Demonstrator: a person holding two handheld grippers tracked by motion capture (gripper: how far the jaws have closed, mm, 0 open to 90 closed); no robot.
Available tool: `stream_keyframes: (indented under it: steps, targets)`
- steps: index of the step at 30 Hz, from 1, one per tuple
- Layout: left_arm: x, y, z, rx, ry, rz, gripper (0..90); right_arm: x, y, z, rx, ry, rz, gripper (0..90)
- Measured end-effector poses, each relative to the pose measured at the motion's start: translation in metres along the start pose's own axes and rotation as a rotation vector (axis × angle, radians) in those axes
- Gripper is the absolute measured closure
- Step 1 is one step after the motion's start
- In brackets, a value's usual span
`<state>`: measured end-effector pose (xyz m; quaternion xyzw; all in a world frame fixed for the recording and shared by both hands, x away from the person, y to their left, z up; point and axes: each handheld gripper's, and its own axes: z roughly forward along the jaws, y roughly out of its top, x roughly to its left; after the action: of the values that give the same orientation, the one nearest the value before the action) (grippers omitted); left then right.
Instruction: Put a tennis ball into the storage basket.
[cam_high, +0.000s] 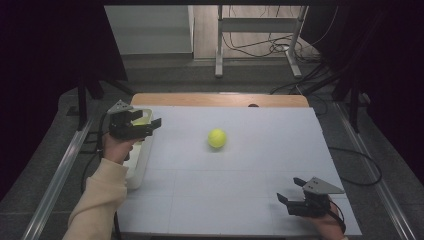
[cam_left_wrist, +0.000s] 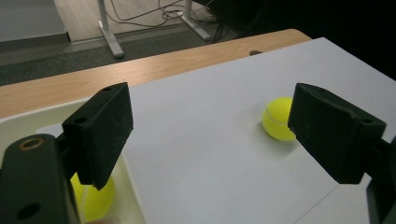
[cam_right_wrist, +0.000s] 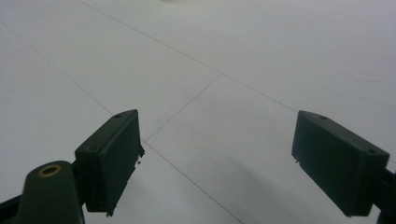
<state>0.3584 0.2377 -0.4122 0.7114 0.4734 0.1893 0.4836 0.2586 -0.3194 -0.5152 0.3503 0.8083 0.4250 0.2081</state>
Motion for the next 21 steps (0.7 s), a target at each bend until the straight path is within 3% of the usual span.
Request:
stream_keyframes:
  steps: [6, 14, 21]
  targets:
    - [-0.008, -0.004, -0.002, -0.015, -0.043, -0.002, 14.8, 0.000, 0.000, 0.000, -0.002, 0.001, 0.001, 16.2]
    - [-0.032, -0.009, -0.002, -0.024, -0.105, 0.056, 14.6, 0.000, 0.000, 0.000, -0.003, 0.001, 0.000, 16.2]
    - [-0.043, -0.010, 0.000, -0.024, -0.140, 0.080, 14.5, -0.001, 0.000, -0.001, -0.001, -0.004, 0.000, 16.2]
